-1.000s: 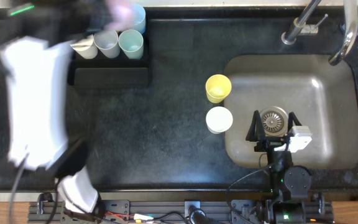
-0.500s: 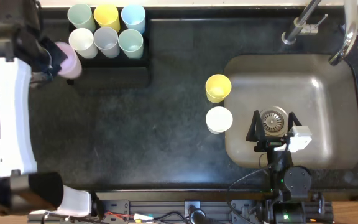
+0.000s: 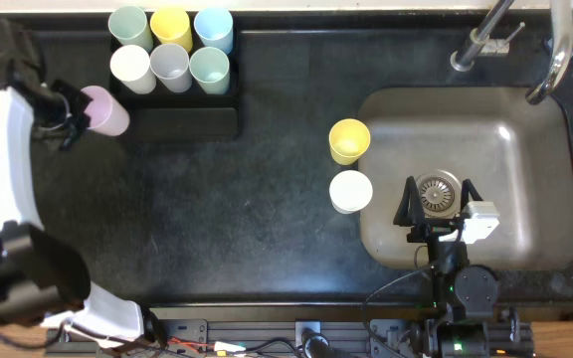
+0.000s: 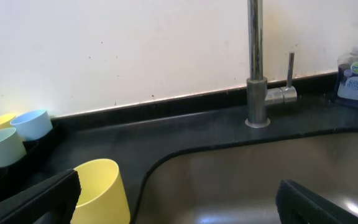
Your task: Store Cups
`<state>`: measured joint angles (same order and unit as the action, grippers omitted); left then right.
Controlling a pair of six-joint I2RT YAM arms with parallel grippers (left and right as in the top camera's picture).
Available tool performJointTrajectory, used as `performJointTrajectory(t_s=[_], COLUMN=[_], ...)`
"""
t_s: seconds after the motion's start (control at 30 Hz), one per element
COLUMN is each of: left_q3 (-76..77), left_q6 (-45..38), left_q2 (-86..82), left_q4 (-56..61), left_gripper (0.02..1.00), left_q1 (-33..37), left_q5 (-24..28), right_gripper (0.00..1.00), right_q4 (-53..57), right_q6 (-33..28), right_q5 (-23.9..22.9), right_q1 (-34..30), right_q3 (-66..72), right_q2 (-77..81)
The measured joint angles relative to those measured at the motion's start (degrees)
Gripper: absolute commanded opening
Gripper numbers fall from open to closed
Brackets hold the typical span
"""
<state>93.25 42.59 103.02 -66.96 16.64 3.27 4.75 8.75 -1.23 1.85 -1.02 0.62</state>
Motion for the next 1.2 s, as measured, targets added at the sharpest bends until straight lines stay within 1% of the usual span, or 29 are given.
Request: performJointTrajectory(t_s=[0.13, 0.27, 0.67, 1.2], left_q3=[0.0, 0.0, 0.0, 0.0], left_q6=[1.2, 2.6, 3.8, 3.8], left_q2=[2.5, 2.6, 3.6, 8.3], left_q4=[3.8, 4.2, 4.2, 3.6], left_gripper=[0.036, 0.036, 0.036, 0.036], left_q1=[-2.8, -4.4, -4.2, -4.2], left_q5=[0.7, 1.1, 0.3, -3.9], right_gripper=[0.996, 0.996, 0.998, 0.998], right_q4=[0.0, 0.0, 0.0, 0.0], right_q6=[0.0, 0.0, 0.0, 0.0], right_q5=[0.0, 0.0, 0.0, 0.0], right_q1=[0.0, 0.0, 0.0, 0.0], right_q3=[0.0, 0.0, 0.0, 0.0], right_q2=[0.0, 0.0, 0.0, 0.0])
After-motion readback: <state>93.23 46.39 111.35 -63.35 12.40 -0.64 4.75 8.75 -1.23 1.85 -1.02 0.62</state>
